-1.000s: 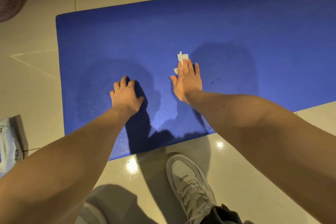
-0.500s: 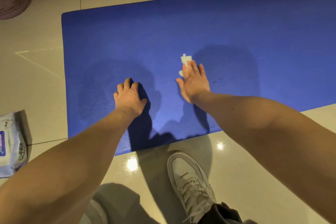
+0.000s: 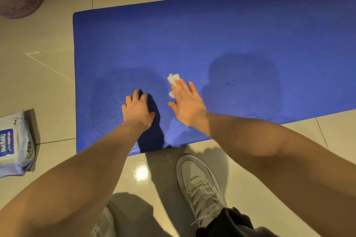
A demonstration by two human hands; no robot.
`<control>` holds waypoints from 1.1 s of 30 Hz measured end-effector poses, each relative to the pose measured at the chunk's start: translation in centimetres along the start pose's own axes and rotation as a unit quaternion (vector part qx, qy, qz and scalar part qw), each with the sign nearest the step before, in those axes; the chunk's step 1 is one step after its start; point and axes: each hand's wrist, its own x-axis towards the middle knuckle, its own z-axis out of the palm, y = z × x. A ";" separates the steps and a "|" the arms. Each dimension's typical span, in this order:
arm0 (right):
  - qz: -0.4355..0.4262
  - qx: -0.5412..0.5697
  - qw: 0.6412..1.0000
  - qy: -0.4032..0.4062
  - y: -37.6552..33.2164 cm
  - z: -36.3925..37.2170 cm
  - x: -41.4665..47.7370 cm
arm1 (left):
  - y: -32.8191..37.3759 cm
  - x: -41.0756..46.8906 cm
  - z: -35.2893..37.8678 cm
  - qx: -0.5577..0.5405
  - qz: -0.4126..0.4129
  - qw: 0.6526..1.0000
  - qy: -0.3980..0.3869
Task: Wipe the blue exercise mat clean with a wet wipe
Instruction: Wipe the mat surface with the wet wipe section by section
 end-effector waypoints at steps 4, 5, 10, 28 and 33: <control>0.117 -0.019 0.993 -0.012 7.1 -1.0 -0.8 | -0.5 -0.8 0.1 -0.006 -0.004 1.000 -0.001; 0.145 -0.030 0.989 -0.030 7.7 -1.1 -0.9 | -0.5 -1.0 0.2 -0.008 -0.005 1.000 0.001; 0.153 0.127 0.979 0.039 2.1 -1.2 -1.9 | -0.5 -1.4 0.6 -0.009 -0.009 1.000 0.004; 0.164 0.032 0.986 -0.012 4.4 0.6 -4.8 | -0.8 -3.7 1.3 -0.003 -0.016 1.000 0.001; -0.015 0.045 0.998 -0.041 -2.6 2.1 -6.0 | -0.7 -4.2 1.7 -0.004 -0.019 1.000 0.009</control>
